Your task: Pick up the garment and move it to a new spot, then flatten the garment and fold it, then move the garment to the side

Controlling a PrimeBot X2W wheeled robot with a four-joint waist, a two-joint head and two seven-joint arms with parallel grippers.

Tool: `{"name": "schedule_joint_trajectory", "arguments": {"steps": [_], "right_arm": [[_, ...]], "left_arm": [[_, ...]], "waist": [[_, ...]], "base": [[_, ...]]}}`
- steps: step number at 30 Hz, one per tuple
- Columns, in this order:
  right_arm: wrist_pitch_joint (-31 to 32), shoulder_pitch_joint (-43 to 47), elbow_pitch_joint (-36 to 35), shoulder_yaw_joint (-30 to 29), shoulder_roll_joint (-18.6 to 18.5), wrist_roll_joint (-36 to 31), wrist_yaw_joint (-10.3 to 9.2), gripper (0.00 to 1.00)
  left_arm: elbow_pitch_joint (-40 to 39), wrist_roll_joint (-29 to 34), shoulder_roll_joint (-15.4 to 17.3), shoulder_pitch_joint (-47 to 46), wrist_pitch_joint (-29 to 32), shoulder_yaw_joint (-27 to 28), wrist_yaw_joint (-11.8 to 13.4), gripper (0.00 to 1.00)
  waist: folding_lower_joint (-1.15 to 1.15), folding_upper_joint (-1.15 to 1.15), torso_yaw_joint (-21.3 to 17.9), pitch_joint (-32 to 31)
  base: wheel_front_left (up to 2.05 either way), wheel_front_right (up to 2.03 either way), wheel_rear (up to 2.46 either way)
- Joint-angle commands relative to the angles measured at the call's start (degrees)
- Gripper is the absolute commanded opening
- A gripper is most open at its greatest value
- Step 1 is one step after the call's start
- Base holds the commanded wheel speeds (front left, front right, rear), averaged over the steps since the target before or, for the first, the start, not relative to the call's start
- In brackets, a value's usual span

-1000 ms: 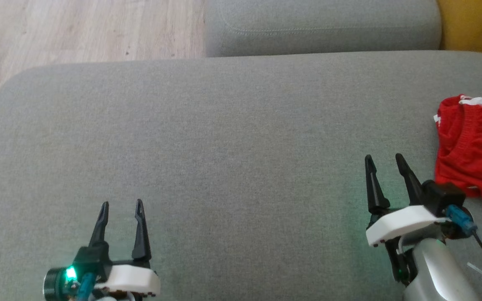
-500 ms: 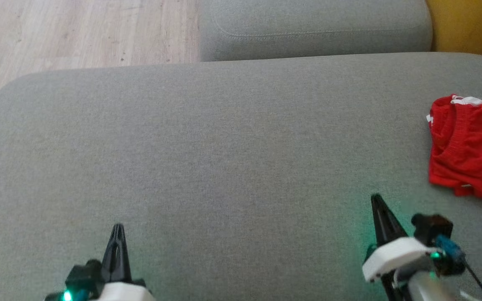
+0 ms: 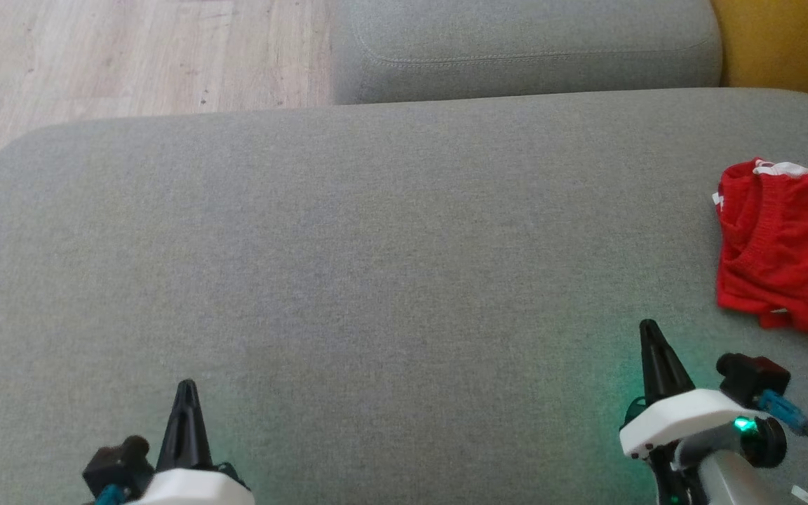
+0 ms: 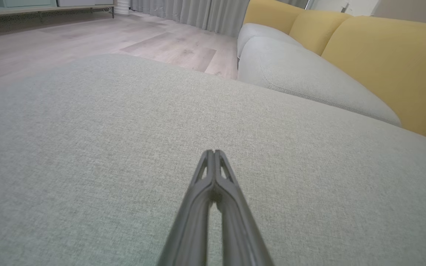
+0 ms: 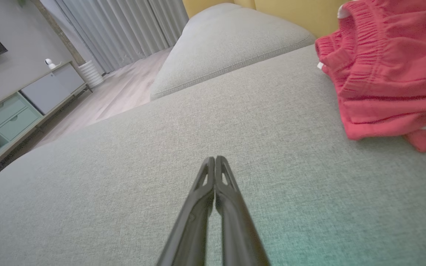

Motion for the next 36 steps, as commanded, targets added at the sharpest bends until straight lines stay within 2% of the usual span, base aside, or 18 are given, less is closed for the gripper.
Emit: {"name": "schedule_joint_trajectory", "arguments": {"steps": [1,36], "right_arm": [[0.3,-2.3,-2.4,-0.3,-0.1,2.0,0.05,0.00],[6.1,-1.1,-8.0,-3.5,-0.1,24.6,0.16,0.00]], "left_arm": [[-2.1,-1.9,0.0,-2.7,0.4,1.3,-0.4,0.00],[-4.2,-24.6,0.1,-4.2,6.3,4.6,-2.9,0.00]], "waist": [[0.00,0.00,0.0,0.0],[0.00,0.00,-0.5,-0.3]], "base": [[0.00,0.00,0.00],[0.00,0.00,0.00]]}}
